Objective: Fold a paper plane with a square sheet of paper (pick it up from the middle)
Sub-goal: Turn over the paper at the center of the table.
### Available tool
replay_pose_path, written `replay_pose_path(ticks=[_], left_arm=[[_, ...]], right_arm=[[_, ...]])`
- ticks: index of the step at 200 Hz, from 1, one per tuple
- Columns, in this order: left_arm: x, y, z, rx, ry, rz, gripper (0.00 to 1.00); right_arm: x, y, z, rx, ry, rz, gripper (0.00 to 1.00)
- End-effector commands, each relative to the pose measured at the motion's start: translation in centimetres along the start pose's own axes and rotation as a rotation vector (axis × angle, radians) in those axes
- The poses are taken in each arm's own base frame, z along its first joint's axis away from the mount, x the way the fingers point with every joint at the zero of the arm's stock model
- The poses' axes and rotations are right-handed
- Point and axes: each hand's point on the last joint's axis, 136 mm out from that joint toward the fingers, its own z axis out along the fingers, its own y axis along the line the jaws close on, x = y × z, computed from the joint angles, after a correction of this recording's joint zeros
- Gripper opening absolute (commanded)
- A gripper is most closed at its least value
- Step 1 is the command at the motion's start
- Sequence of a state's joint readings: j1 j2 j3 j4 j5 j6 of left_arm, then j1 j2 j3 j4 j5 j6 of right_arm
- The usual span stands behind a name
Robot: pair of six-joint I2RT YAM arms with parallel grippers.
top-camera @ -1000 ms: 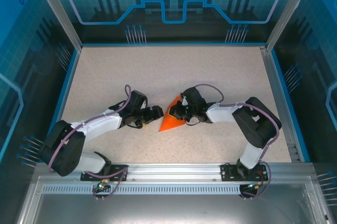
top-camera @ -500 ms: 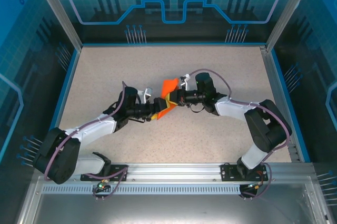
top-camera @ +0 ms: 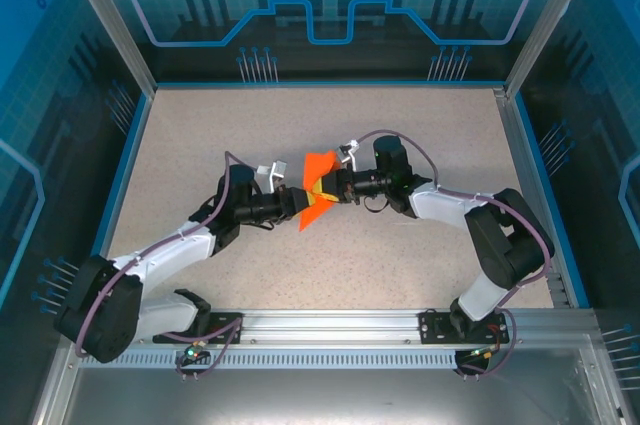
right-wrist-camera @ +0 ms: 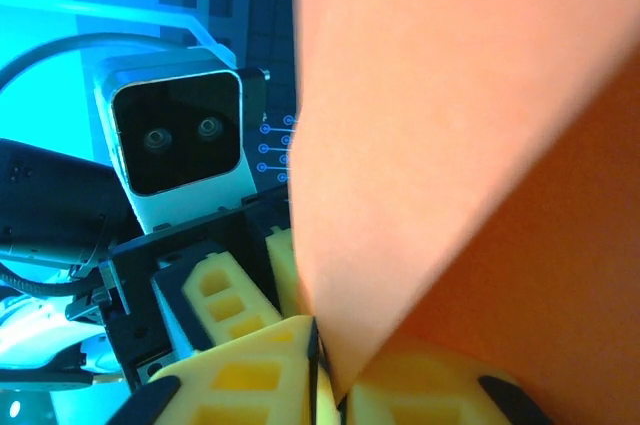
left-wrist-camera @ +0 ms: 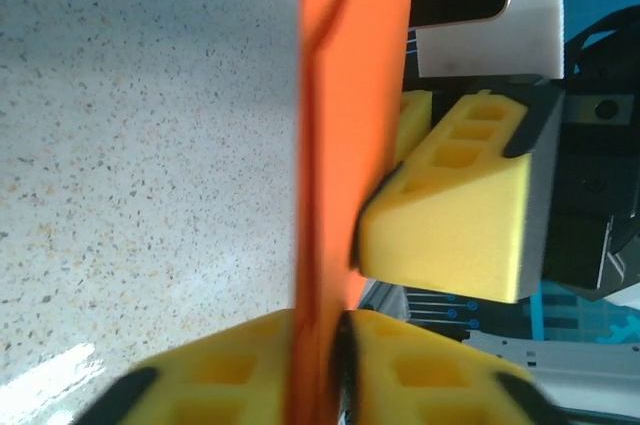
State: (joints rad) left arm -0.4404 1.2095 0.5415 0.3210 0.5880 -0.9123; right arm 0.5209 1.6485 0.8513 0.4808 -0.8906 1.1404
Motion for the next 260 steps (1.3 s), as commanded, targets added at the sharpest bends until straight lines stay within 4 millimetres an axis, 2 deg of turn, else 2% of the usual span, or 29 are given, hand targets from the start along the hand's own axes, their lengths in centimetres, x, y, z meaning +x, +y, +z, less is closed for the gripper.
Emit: replay_pose_path(ticks=[1, 6, 10, 26, 52, 80, 116, 128, 132, 156, 169, 199, 223, 234, 260], left_arm=[[-0.4, 0.1, -0.3, -0.023, -0.010, 0.020, 0.10], [-0.4, 0.2, -0.3, -0.029, -0.008, 0.019, 0.09], [-0.4, 0.2, -0.3, -0.034, -0.007, 0.023, 0.08], [-0.5, 0.7, -0.4, -0.079, -0.007, 0.026, 0.05], [-1.1, 2.4, -1.0, -0.226, -0.019, 0.048, 0.04], [-1.9, 5.4, -2.9, -0.529, -0.033, 0.086, 0.05], [-3.2, 7.7, -6.5, -1.042, -0.053, 0.256, 0.06], [-3.9, 7.7, -7.1, -1.164, -0.064, 0.303, 0.06], [-4.1, 7.8, -7.4, -1.207, -0.069, 0.317, 0.06], [-5.2, 8.2, -8.2, -1.418, -0.078, 0.378, 0.06], [-5.4, 8.6, -8.1, -1.503, -0.064, 0.404, 0.06], [-5.5, 10.1, -6.4, -1.646, -0.005, 0.458, 0.08], [-4.9, 11.6, -3.9, -1.637, 0.047, 0.436, 0.11], [-4.4, 11.9, -2.5, -1.583, 0.063, 0.412, 0.17], [-3.9, 11.0, 0.3, -1.398, 0.072, 0.352, 0.46]], right_arm=[[-0.4, 0.3, -0.4, 0.000, 0.003, -0.005, 0.26], [-0.5, 0.3, -0.6, 0.009, -0.002, -0.008, 0.29], [-1.1, 1.1, -0.7, 0.009, -0.016, -0.030, 0.33], [-1.4, 0.9, -1.7, 0.065, -0.046, -0.049, 0.45], [-1.4, -0.6, -4.1, 0.226, -0.113, -0.066, 0.63], [-0.9, -3.1, -7.0, 0.466, -0.189, -0.093, 0.79], [-0.1, -5.9, -10.6, 0.689, -0.276, -0.091, 0.89], [-0.2, -6.1, -11.7, 0.740, -0.314, -0.096, 0.90], [0.5, -7.1, -12.0, 0.766, -0.308, -0.081, 0.90], [1.0, -8.1, -13.6, 0.838, -0.351, -0.067, 0.91], [1.2, -8.4, -14.4, 0.869, -0.369, -0.056, 0.91], [1.9, -9.2, -15.3, 0.891, -0.387, -0.032, 0.91], [2.3, -9.6, -15.9, 0.914, -0.395, -0.014, 0.91], [2.5, -9.6, -16.1, 0.916, -0.395, -0.014, 0.91], [2.8, -9.8, -16.5, 0.935, -0.393, -0.016, 0.92]])
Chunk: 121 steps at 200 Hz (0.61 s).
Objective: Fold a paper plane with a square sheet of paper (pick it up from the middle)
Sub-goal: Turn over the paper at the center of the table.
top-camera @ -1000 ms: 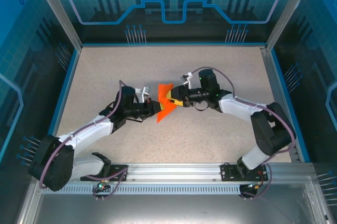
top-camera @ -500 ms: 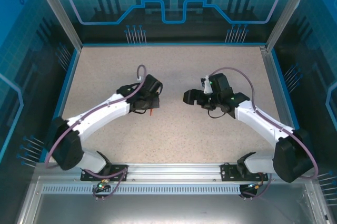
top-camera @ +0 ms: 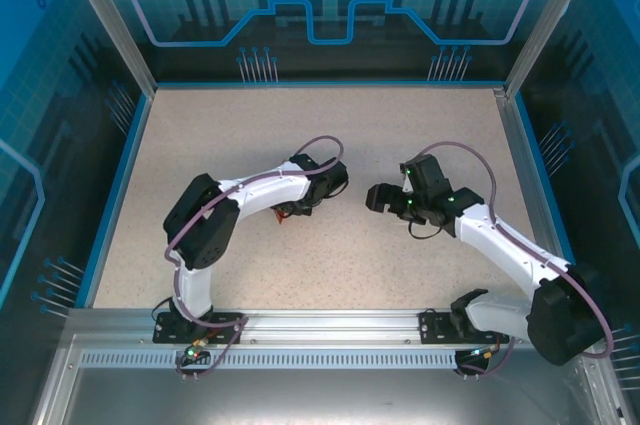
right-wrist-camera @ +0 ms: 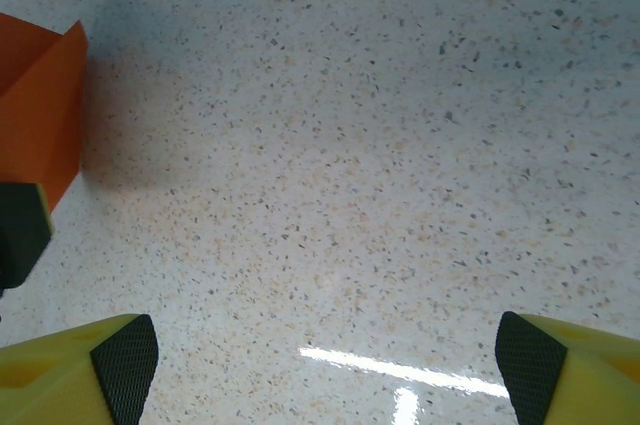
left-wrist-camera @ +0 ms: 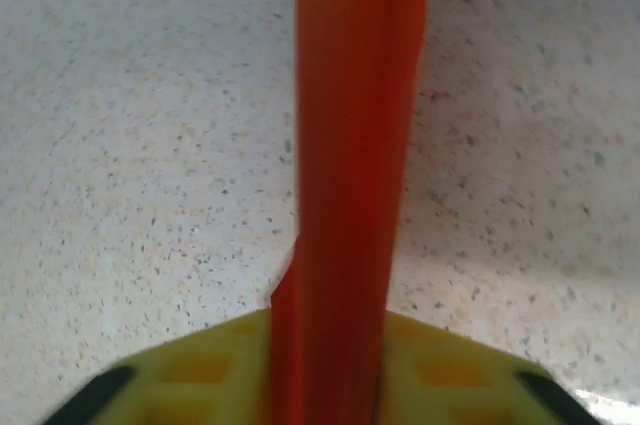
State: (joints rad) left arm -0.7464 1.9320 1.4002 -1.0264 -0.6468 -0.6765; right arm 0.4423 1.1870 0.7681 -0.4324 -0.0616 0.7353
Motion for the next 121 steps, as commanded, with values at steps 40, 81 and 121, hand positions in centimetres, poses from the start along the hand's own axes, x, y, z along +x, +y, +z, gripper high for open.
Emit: replay_pose_path(ticks=[40, 81, 121], left_arm=[[-2.6, -3.8, -4.9, 0.562, -0.004, -0.193, 0.75], [-2.7, -0.3, -4.3, 0.709, 0.001, -0.360, 0.84], [-0.7, 4.5, -0.5, 0.632, 0.042, -0.510, 0.89]], right_arm=[[0.4, -1.0, 0.0, 0.050, 0.007, -0.009, 0.92], [1.1, 3.6, 1.9, 0.020, 0.041, -0.101, 0.92], [3.5, 12.0, 6.1, -0.055, 0.118, -0.196, 0.66]])
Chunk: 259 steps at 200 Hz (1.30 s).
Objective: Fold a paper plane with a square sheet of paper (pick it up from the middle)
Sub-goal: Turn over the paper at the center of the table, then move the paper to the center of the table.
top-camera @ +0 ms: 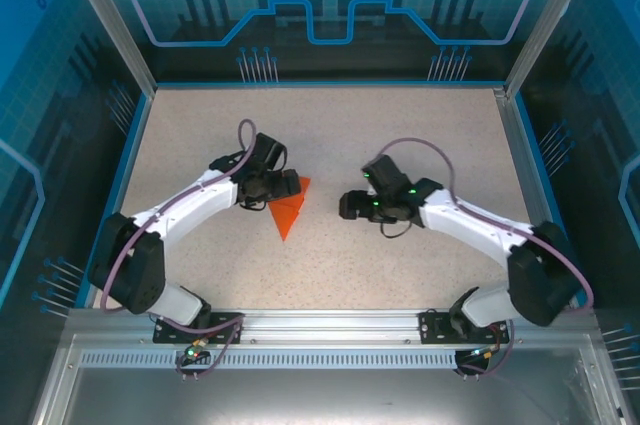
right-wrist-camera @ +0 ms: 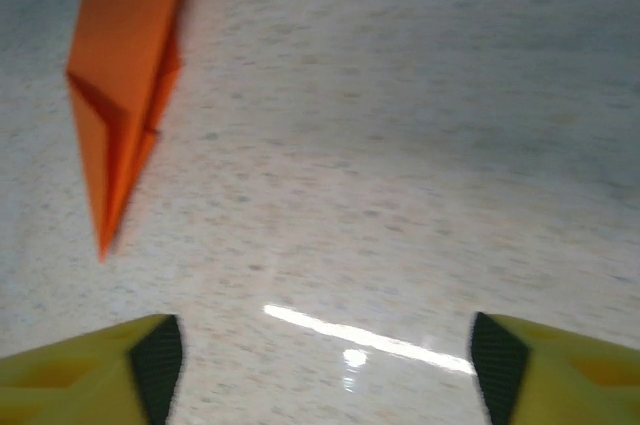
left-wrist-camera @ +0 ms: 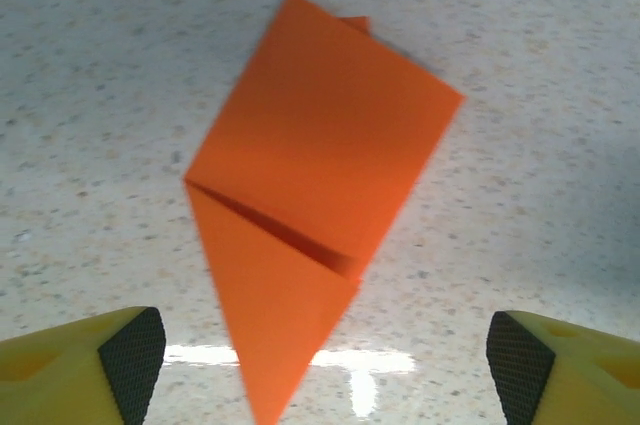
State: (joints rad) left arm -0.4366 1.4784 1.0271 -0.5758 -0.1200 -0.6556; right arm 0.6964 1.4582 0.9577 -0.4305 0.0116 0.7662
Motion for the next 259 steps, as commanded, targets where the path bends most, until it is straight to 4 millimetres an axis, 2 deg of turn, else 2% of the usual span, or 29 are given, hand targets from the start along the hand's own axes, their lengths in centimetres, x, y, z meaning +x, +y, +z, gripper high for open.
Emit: replay_pose_path(ticks=[1, 19, 48, 67, 94, 129, 171, 193, 224, 242, 259], left_arm=[[0.4, 2.3, 0.1, 0.013, 0.016, -0.085, 0.89], [0.5, 4.9, 0.0, -0.013, 0.008, -0.149, 0.91], [0.8, 8.6, -0.5, -0.043, -0.014, -0.240, 0.96], [1.1, 10.3, -0.8, -0.057, -0.025, -0.278, 0.97], [1.8, 11.8, -1.0, -0.067, -0.027, -0.307, 0.98], [2.3, 12.3, -1.0, -0.065, -0.019, -0.311, 0.98], [2.2, 11.6, -0.7, -0.032, -0.004, -0.305, 0.99], [2.2, 11.1, -0.6, -0.006, 0.005, -0.280, 0.99], [2.3, 10.5, -0.7, 0.030, 0.010, -0.271, 0.98], [2.4, 9.9, -0.6, 0.063, 0.025, -0.282, 0.99], [2.5, 9.2, -0.5, 0.097, 0.040, -0.288, 0.99]], right_arm=[[-0.8, 5.5, 1.7, -0.069, -0.014, -0.032, 0.65], [-0.1, 9.3, 3.9, -0.105, 0.019, -0.058, 0.52], [1.1, 13.5, 7.6, -0.138, 0.088, -0.075, 0.37], [2.1, 15.6, 9.9, -0.166, 0.145, -0.089, 0.33], [2.9, 16.2, 12.5, -0.155, 0.202, -0.099, 0.32], [3.3, 14.9, 14.5, -0.104, 0.241, -0.134, 0.32], [4.6, 11.2, 14.5, -0.048, 0.328, -0.241, 0.32], [6.3, 8.5, 13.7, -0.030, 0.410, -0.363, 0.32], [9.0, 4.0, 11.5, -0.044, 0.557, -0.472, 0.33], [9.4, 1.9, 10.1, -0.046, 0.586, -0.474, 0.33], [8.9, 1.4, 8.6, -0.061, 0.548, -0.500, 0.34]])
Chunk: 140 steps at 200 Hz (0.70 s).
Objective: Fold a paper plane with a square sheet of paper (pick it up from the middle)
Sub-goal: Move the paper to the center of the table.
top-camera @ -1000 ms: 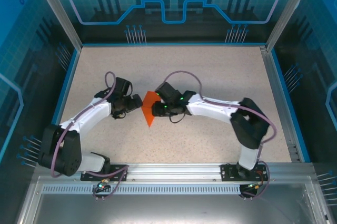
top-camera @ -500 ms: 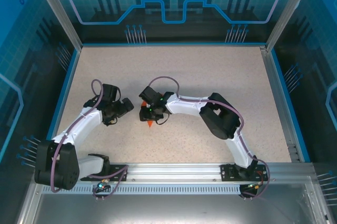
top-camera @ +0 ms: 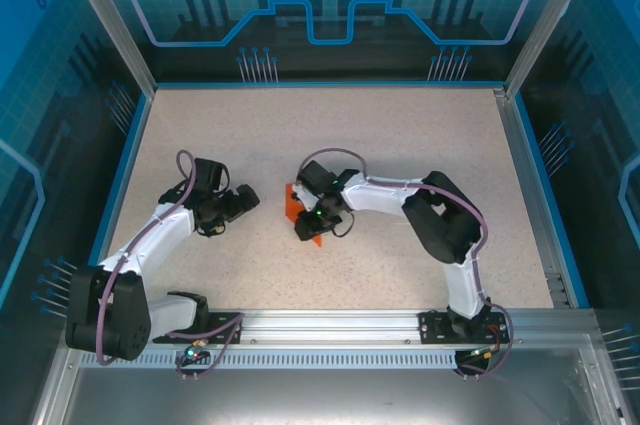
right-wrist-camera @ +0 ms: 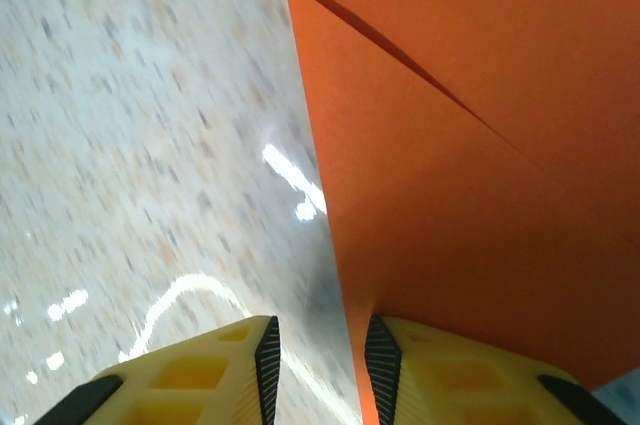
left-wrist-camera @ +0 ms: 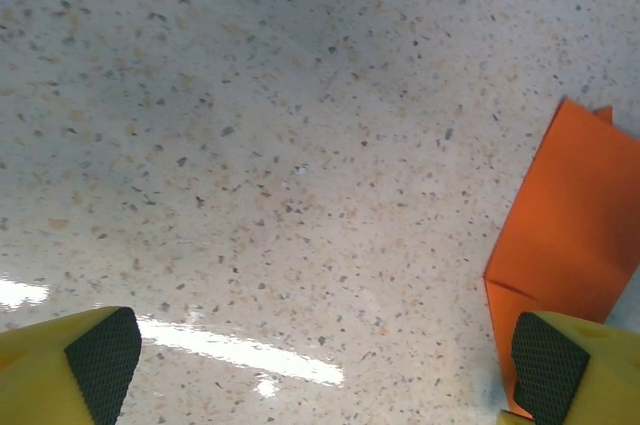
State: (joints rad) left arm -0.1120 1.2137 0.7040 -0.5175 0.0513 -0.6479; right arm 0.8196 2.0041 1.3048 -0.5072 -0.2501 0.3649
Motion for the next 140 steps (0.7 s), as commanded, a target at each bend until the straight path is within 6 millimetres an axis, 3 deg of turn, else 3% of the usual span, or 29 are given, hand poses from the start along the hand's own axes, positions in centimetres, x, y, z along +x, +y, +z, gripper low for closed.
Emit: replay_pose_path(ticks=[1, 36, 60, 99, 140], left_arm=[[0.7, -0.8, 0.3, 0.064, 0.042, -0.006, 0.98], [0.7, -2.0, 0.1, 0.132, 0.045, -0.001, 0.98], [1.0, -3.1, 0.0, 0.201, 0.055, -0.005, 0.98], [1.4, -3.8, 0.0, 0.233, 0.072, -0.005, 0.98], [2.1, -4.2, 0.3, 0.248, 0.097, 0.004, 0.99]], right_arm=[[5.3, -2.8, -1.0, 0.047, 0.149, -0.035, 0.33], [1.9, -1.5, -5.2, 0.045, -0.062, -0.004, 0.36], [-0.8, -1.9, -6.7, 0.079, -0.210, 0.212, 0.37], [-3.1, -1.6, -5.8, 0.118, -0.310, 0.375, 0.35], [-3.3, -2.0, -3.0, 0.152, -0.233, 0.394, 0.34]])
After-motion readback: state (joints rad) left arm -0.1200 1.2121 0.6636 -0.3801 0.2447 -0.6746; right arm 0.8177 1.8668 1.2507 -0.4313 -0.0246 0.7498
